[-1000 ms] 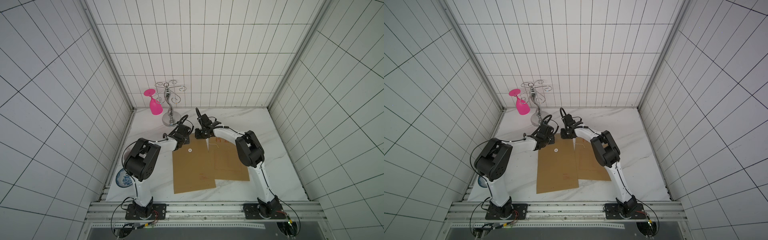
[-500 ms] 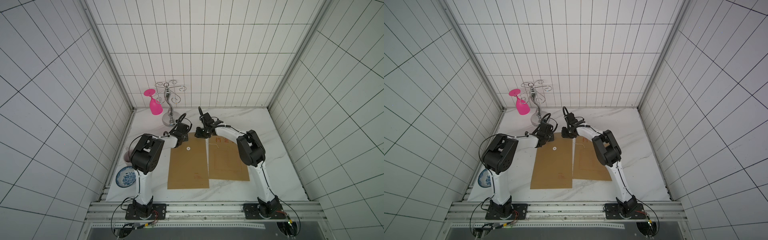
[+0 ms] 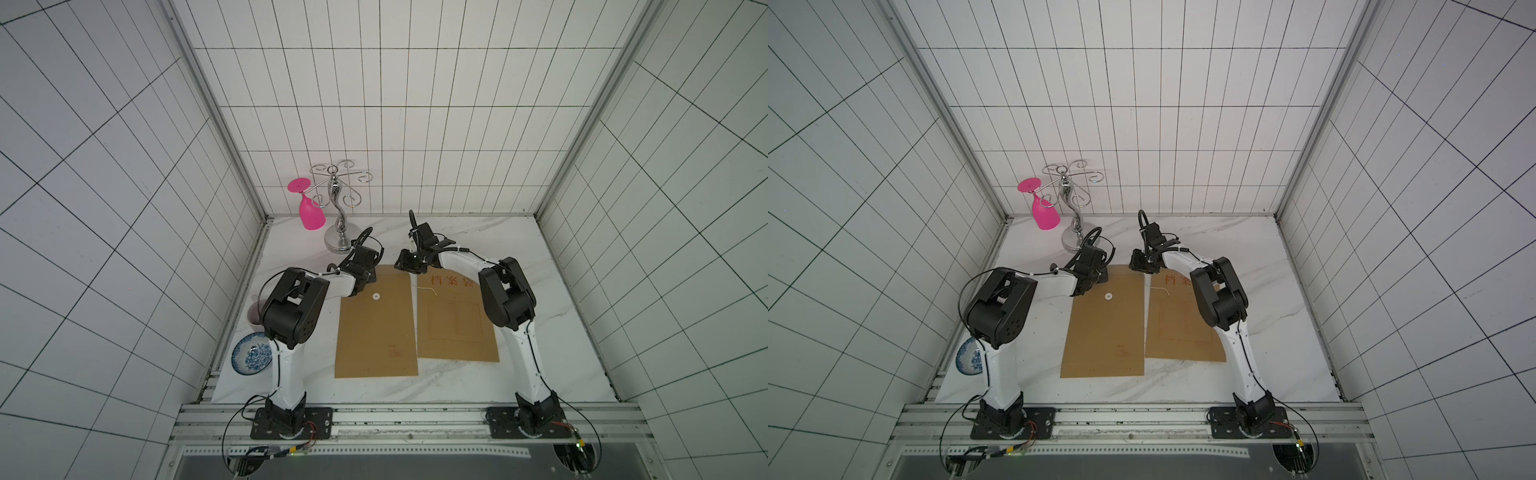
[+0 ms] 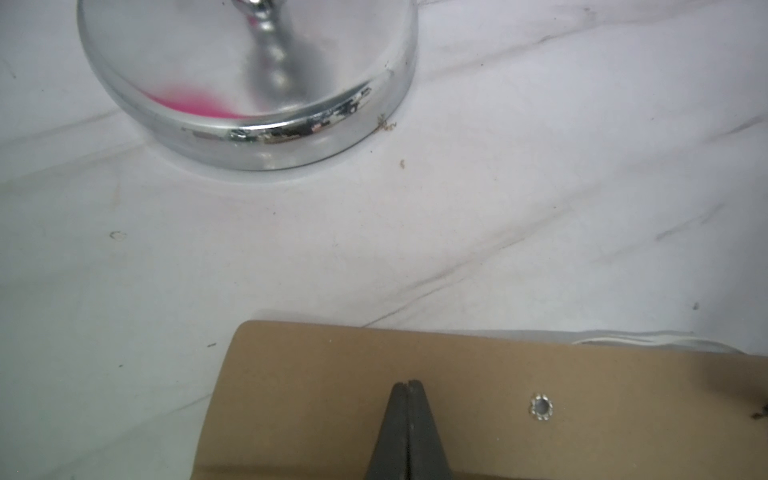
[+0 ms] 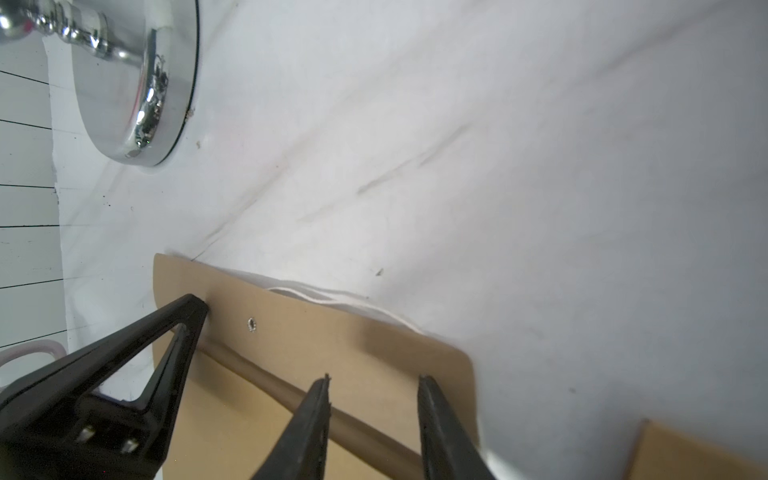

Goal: Open the file bag
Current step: Place the file bag at the center of the board.

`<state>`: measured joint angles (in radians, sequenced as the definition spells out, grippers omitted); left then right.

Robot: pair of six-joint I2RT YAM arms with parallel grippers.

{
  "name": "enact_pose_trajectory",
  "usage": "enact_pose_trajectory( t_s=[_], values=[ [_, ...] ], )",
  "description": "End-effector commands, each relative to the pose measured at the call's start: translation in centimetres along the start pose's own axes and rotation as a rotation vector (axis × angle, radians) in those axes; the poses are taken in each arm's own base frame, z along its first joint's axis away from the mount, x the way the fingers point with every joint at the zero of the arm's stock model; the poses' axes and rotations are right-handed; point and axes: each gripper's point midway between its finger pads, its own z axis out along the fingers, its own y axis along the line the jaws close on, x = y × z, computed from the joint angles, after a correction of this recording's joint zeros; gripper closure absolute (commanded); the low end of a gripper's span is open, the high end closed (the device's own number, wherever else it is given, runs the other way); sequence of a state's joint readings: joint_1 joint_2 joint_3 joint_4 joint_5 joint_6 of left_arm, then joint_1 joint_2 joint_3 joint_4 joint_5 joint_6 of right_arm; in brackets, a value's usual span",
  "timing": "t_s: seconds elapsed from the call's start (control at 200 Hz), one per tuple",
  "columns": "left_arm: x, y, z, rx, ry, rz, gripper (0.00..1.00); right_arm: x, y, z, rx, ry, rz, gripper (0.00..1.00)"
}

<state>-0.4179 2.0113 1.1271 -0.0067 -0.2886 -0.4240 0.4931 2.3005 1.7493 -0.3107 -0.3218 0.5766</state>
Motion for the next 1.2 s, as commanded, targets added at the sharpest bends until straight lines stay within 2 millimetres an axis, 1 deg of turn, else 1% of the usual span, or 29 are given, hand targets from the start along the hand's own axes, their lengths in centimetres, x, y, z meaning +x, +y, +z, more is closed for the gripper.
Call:
enact_pose_trajectory(
  t_s=[0.0, 0.08, 0.155, 0.23, 0.265, 0.355, 0.435, 0.495, 0.575, 0.605, 0.64, 0.695, 0.755, 0.82, 0.86, 0.92, 1.005, 1.069, 1.134, 1.194],
  values=[
    [2.7, 1.8, 1.0, -0.071, 0.064, 0.033, 1.0, 0.4, -0.7, -0.7, 0.007, 0.015, 0.015, 0.61],
    [2.2, 2.1, 0.7, -0.09, 0.053, 0.037, 1.0, 0.2, -0.2, -0.7, -0.002, 0.019, 0.014, 0.59],
    [1.8, 2.1, 0.4, -0.092, 0.045, 0.041, 1.0, -0.2, 0.3, -1.4, -0.005, 0.014, 0.004, 0.55],
    [1.4, 1.7, 0.0, -0.078, 0.035, 0.039, 1.0, -0.7, 1.0, -3.1, -0.01, -0.01, -0.021, 0.47],
    [1.3, 1.3, -0.3, -0.067, 0.032, 0.041, 1.0, -1.0, 1.3, -4.2, -0.004, -0.029, -0.036, 0.42],
    [0.6, -0.3, -1.3, -0.03, 0.008, 0.065, 0.83, -1.7, 1.8, -7.7, 0.024, -0.077, -0.075, 0.3],
    [0.1, -1.9, -2.5, 0.0, -0.018, 0.094, 0.7, -1.6, 1.7, -10.7, 0.068, -0.107, -0.09, 0.26],
    [-0.3, -2.7, -3.3, 0.018, -0.027, 0.095, 0.64, -1.0, 1.1, -12.8, 0.1, -0.126, -0.085, 0.25],
    [-1.1, -3.0, -4.8, 0.023, -0.051, 0.079, 0.58, 0.8, 0.3, -15.2, 0.117, -0.138, -0.075, 0.25],
    [-1.3, -3.1, -5.4, 0.025, -0.06, 0.075, 0.56, 1.8, -0.1, -15.8, 0.122, -0.132, -0.063, 0.25],
    [-1.7, -3.0, -6.2, 0.027, -0.071, 0.067, 0.56, 2.9, -0.2, -16.6, 0.11, -0.126, -0.052, 0.26],
    [-2.0, -2.7, -7.5, 0.022, -0.076, 0.051, 0.55, 5.1, -0.3, -17.4, 0.09, -0.118, -0.036, 0.29],
    [-1.8, -2.2, -9.1, 0.022, -0.068, 0.029, 0.55, 7.8, -0.1, -17.5, 0.073, -0.1, -0.041, 0.32],
    [-0.9, -1.4, -10.7, 0.018, -0.053, 0.006, 0.55, 10.6, 0.1, -17.2, 0.074, -0.064, -0.05, 0.33],
    [0.0, -0.7, -11.7, 0.014, -0.036, -0.009, 0.55, 12.2, 0.2, -16.9, 0.073, -0.045, -0.053, 0.35],
    [2.1, 0.1, -12.8, 0.042, 0.002, -0.041, 0.6, 14.0, 0.1, -16.1, 0.069, -0.028, -0.045, 0.41],
    [5.2, 0.9, -14.2, 0.077, 0.045, -0.093, 0.65, 16.0, -0.1, -14.5, 0.049, 0.003, -0.013, 0.45],
    [7.4, 0.9, -15.0, 0.12, 0.064, -0.109, 0.67, 17.1, 0.2, -13.4, 0.04, 0.022, -0.013, 0.47],
    [8.8, 0.6, -15.4, 0.158, 0.079, -0.121, 0.7, 17.9, 0.5, -12.3, 0.044, 0.041, -0.029, 0.48],
    [9.4, 1.0, -15.3, 0.151, 0.086, -0.134, 0.71, 18.3, 0.6, -11.2, 0.05, 0.058, -0.036, 0.49]
  ],
)
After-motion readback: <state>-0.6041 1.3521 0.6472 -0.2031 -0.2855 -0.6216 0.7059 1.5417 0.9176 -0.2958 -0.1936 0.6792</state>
